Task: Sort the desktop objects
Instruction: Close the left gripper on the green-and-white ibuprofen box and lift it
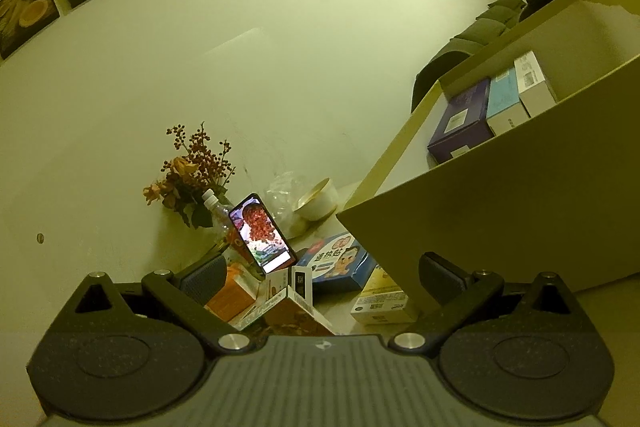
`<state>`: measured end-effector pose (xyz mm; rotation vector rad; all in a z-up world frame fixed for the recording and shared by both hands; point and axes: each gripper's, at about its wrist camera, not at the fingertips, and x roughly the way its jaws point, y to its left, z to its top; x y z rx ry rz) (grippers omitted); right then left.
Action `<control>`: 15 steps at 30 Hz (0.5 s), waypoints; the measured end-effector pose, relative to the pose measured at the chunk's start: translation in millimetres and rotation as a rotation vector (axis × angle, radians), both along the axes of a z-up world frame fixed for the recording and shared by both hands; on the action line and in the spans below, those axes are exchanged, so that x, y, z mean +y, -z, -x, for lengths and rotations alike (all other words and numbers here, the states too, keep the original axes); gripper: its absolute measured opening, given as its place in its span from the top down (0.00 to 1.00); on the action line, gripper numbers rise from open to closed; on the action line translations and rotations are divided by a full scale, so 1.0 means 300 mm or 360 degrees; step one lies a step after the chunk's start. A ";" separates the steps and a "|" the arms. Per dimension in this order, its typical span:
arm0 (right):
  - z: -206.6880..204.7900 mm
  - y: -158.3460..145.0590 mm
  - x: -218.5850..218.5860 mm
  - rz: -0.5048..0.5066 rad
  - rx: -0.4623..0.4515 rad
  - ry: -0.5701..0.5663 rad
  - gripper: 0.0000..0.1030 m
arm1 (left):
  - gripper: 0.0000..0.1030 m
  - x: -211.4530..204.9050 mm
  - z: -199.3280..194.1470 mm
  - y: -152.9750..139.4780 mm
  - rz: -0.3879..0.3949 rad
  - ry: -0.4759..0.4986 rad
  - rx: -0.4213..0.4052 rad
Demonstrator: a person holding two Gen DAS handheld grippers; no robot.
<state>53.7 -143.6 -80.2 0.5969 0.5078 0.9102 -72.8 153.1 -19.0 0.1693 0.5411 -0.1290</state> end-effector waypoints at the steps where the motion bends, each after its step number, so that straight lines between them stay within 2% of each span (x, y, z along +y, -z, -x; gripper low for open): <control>1: -0.001 0.001 -0.002 -0.0004 0.0004 0.0003 0.00 | 0.75 -0.003 -0.014 -0.004 -0.0016 0.0010 0.0027; 5: -0.002 0.002 -0.010 -0.0024 0.0022 0.0016 0.00 | 0.71 -0.024 -0.049 -0.011 -0.0101 0.0042 0.0159; 10: 0.000 0.000 -0.016 0.0000 0.0023 0.0043 0.00 | 0.65 -0.034 -0.092 -0.055 -0.0087 0.0130 0.0245; 15: 0.006 -0.008 -0.018 0.0013 0.0006 0.0039 0.00 | 0.64 -0.053 -0.168 -0.089 -0.0110 0.0217 0.0330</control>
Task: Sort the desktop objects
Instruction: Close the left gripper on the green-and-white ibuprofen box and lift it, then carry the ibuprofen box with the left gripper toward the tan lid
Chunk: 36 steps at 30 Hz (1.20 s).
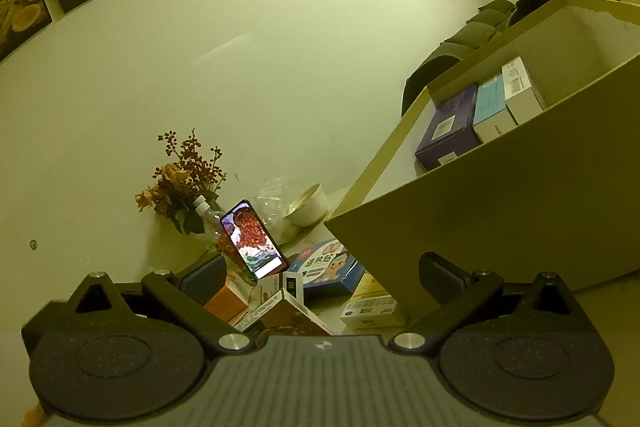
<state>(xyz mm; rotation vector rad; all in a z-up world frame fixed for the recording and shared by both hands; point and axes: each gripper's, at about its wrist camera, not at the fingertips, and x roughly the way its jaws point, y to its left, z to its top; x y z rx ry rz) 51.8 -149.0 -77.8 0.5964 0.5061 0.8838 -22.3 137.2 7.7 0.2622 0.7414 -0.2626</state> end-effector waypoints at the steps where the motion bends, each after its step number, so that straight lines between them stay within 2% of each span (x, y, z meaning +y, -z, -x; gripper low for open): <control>1: 0.000 -0.002 0.000 0.0003 -0.0001 -0.0004 0.00 | 0.64 -0.007 -0.020 -0.002 -0.0008 0.0014 0.0027; 4: 0.006 -0.008 0.001 0.0030 -0.0026 0.0009 0.00 | 0.65 -0.027 -0.079 -0.002 -0.0032 0.0052 0.0112; 8: 0.010 -0.013 -0.005 0.0028 -0.0048 0.0017 0.00 | 0.75 -0.052 -0.136 0.002 -0.0075 0.0078 0.0209; 12: 0.006 -0.013 -0.018 0.0011 -0.0040 0.0043 0.00 | 0.82 -0.063 -0.170 -0.010 -0.0052 0.0086 0.0289; 17: 0.007 -0.021 -0.043 -0.0029 -0.0059 0.0120 0.00 | 0.83 -0.074 -0.181 -0.049 0.0011 0.0068 0.0296; 22: 0.026 -0.040 -0.078 -0.0039 -0.0138 0.0310 0.00 | 0.83 -0.076 -0.189 -0.104 0.0081 0.0023 0.0258; 25: 0.030 -0.051 -0.092 -0.0066 -0.0144 0.0333 0.00 | 0.83 -0.081 -0.199 -0.147 0.0090 0.0001 0.0221; 27: 0.022 -0.065 -0.099 -0.0076 -0.0129 0.0287 0.00 | 0.83 -0.088 -0.214 -0.182 0.0095 -0.0011 0.0197; 31: -0.007 -0.112 -0.093 0.0119 -0.0077 0.0270 0.00 | 0.83 -0.110 -0.253 -0.249 0.0122 -0.0024 0.0150; 36: -0.041 -0.172 -0.085 0.0313 -0.0073 0.0127 0.00 | 0.83 -0.156 -0.298 -0.322 0.0153 -0.0010 0.0104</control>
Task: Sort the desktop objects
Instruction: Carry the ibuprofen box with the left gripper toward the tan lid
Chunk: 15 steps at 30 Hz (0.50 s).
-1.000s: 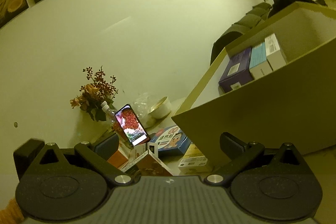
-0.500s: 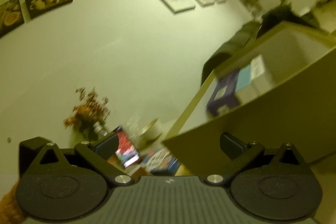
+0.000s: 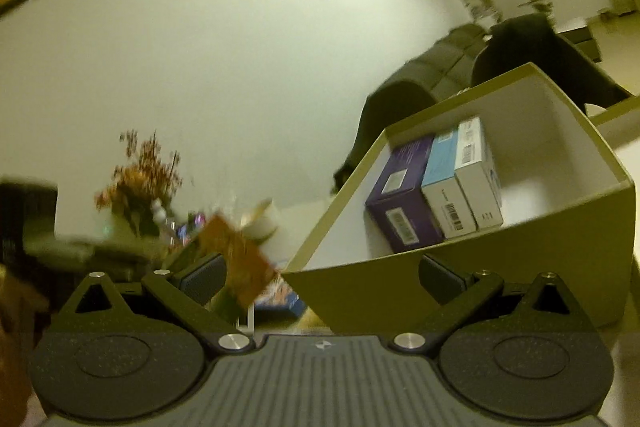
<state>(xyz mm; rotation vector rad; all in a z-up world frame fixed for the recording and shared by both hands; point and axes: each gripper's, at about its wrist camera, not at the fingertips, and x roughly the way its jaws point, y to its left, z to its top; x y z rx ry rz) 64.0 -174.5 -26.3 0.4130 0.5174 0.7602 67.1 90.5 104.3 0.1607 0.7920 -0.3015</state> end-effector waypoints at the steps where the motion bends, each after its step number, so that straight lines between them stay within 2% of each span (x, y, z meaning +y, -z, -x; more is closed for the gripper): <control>1: -0.003 -0.015 0.002 0.0043 -0.0014 -0.0031 0.00 | 0.83 -0.012 -0.008 -0.013 0.0005 0.0005 -0.0008; 7: -0.009 -0.112 -0.007 0.0205 -0.0197 -0.0070 0.00 | 0.83 -0.094 -0.071 -0.079 0.0048 0.0022 -0.0060; 10: -0.044 -0.143 -0.018 0.0308 -0.0243 0.0022 0.00 | 0.83 -0.143 -0.118 -0.092 0.0093 0.0042 -0.0067; 12: -0.077 -0.148 -0.036 0.0331 -0.0204 0.0110 0.00 | 0.83 -0.176 -0.155 -0.090 0.0117 0.0053 -0.0065; 15: -0.129 -0.129 -0.072 0.0349 -0.0048 0.0179 0.00 | 0.83 -0.230 -0.227 -0.072 0.0175 0.0061 -0.0034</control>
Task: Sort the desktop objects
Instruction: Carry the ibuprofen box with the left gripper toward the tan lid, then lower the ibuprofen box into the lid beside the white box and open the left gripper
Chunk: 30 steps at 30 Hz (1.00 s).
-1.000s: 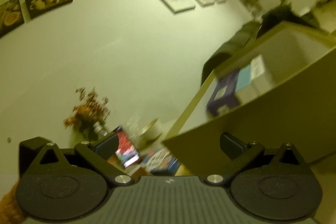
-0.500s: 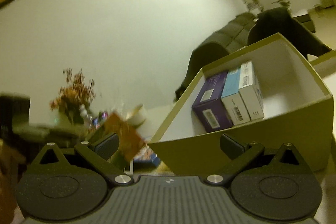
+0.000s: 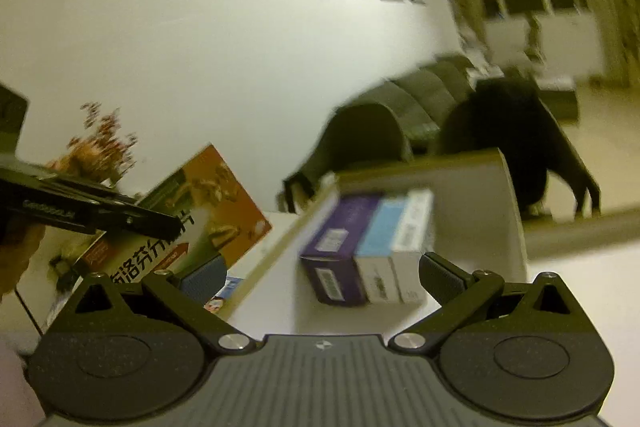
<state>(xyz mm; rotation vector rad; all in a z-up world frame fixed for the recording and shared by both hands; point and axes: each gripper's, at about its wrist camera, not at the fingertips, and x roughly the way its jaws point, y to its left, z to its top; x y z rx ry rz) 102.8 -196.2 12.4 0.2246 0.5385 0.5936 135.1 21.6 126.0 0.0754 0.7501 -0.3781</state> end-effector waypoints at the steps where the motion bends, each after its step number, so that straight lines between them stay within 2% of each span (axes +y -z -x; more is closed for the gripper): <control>1: -0.011 0.003 -0.005 0.0043 0.0042 0.0030 0.00 | 0.83 -0.015 -0.020 0.008 0.0017 -0.0002 0.0017; 4: -0.031 0.008 -0.013 0.0180 0.0033 0.0124 0.00 | 0.83 -0.068 -0.083 0.034 0.0065 -0.0011 0.0080; 8: -0.074 0.020 -0.003 0.0281 0.0023 0.0066 0.00 | 0.83 -0.123 -0.137 0.058 0.0093 -0.0029 0.0121; 13: -0.106 0.049 0.006 0.0292 0.0036 -0.0005 0.00 | 0.83 -0.182 -0.202 0.078 0.0100 -0.0059 0.0158; 18: -0.126 0.062 0.006 0.0337 0.0054 -0.0003 0.00 | 0.83 -0.226 -0.268 0.103 0.0100 -0.0094 0.0200; 30: -0.129 0.055 -0.027 0.0306 0.0082 -0.0005 0.00 | 0.83 -0.309 -0.422 0.195 0.0128 -0.0187 0.0330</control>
